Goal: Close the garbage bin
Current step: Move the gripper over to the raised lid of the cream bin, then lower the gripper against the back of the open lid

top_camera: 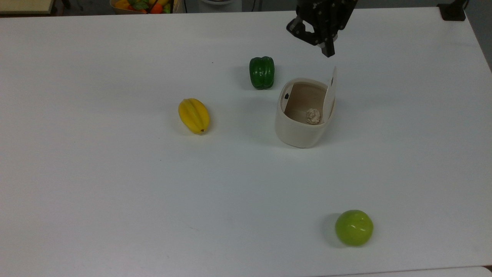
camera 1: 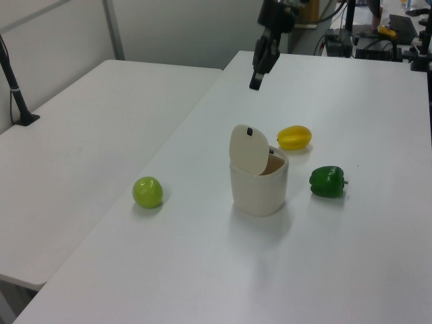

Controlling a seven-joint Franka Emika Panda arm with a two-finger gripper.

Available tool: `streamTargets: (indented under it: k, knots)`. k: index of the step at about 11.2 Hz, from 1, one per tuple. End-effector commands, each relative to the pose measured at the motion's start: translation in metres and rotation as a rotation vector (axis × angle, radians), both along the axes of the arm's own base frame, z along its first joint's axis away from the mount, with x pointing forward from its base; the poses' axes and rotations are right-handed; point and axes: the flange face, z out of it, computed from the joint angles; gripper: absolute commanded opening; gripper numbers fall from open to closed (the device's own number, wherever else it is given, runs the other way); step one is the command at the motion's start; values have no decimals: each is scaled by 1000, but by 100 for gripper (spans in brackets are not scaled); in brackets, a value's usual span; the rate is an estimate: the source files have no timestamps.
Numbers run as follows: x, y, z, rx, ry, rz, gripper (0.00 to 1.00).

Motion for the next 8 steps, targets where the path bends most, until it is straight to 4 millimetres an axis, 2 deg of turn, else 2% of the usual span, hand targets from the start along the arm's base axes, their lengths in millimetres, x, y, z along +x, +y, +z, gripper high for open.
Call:
streamTargets:
  k: [1, 5, 7, 8]
  knots:
    - [5, 29, -18, -39, -16, 62, 0]
    - [9, 52, -38, -49, -17, 55, 0]
    - [10, 52, -44, -80, -19, 51, 0]
    - [12, 56, -56, -89, -4, 57, 0]
